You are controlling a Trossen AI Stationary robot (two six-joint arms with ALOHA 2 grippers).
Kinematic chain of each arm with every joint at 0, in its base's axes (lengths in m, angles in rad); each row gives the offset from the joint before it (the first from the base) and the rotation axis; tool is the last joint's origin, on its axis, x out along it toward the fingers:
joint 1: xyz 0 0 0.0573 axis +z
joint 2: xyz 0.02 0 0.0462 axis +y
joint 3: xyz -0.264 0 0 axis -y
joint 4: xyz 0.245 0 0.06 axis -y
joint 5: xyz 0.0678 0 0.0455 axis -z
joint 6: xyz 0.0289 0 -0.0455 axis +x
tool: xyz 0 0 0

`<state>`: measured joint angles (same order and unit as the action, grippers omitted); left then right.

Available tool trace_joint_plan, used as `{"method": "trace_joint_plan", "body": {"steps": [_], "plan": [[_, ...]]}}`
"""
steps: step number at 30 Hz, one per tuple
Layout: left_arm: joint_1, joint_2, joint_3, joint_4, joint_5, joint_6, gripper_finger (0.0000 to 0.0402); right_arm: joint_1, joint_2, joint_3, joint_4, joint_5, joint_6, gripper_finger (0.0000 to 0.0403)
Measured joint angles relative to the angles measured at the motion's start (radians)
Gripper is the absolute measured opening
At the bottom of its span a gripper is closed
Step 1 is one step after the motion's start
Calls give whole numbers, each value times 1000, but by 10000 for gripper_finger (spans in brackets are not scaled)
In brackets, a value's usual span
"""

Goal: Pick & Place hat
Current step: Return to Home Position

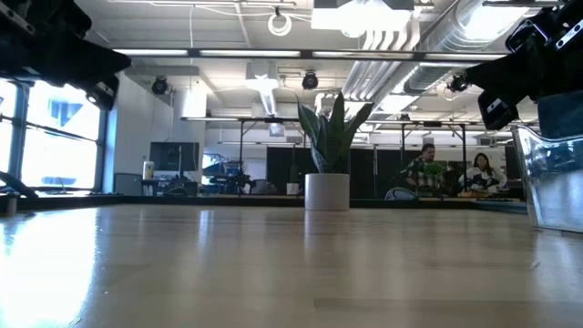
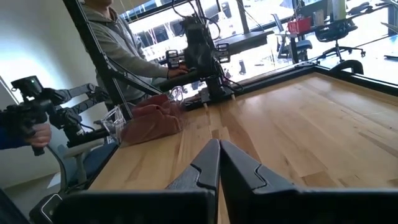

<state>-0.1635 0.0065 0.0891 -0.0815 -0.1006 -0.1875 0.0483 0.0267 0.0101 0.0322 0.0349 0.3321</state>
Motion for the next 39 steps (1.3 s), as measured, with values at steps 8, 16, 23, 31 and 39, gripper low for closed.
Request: {"method": "trace_joint_plan", "body": {"steps": [8,16,23,31,39], "plan": [[0,1,-72,106,54,-42,0,0,0,0,1,0,0,1],[0,5,-74,97,95,-7,0,0,0,0,1,0,0,9],[0,9,-75,95,98,-52,1,0,0,0,1,0,0,3],[0,9,-76,94,97,-53,1,0,0,0,1,-1,0,9],[0,9,-77,94,97,-53,1,0,0,0,1,-1,0,3]]}}
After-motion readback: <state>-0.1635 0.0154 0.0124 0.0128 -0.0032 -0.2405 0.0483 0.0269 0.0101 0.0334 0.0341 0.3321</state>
